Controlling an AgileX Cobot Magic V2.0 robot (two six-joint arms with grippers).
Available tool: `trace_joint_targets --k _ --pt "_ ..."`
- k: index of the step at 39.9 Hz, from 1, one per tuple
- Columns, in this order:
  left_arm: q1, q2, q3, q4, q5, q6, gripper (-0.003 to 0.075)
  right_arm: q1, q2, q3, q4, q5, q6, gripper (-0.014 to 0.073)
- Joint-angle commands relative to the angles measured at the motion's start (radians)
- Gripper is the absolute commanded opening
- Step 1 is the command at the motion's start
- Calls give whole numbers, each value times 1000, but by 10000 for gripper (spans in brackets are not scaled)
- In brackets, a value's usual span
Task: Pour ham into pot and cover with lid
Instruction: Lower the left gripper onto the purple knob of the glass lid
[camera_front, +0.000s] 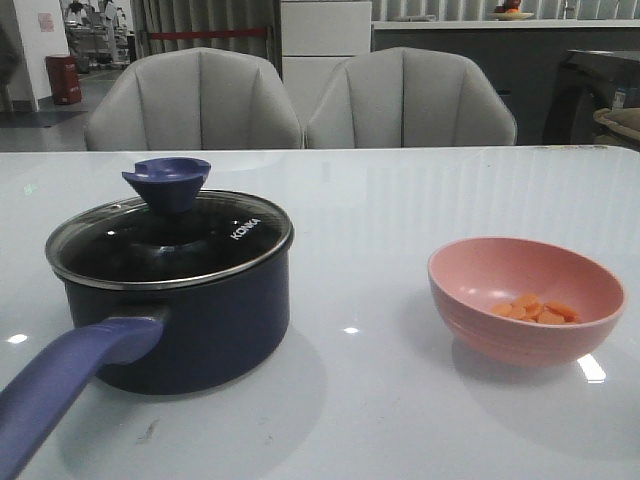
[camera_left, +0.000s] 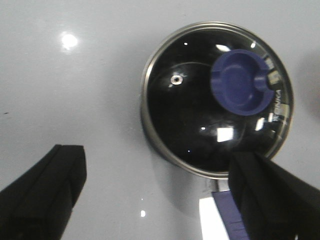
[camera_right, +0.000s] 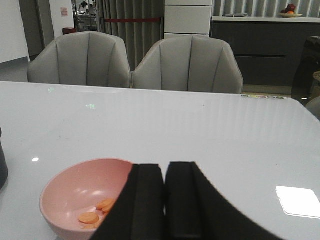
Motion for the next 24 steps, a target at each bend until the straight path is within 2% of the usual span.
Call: trace_joint_targets --k 1,8,15,24 --pt "-74 65 -87 -4 -45 -60 637 -6 -20 8 -9 -85 -4 150" --pt "-169 208 -204 17 -32 -122 637 -6 -20 8 -9 -85 -4 150" --pt "-251 337 -332 144 37 -221 637 -6 -20 8 -9 -85 -4 150" --pt "-261 455 -433 165 114 -283 637 -6 -20 8 -9 -85 -4 150"
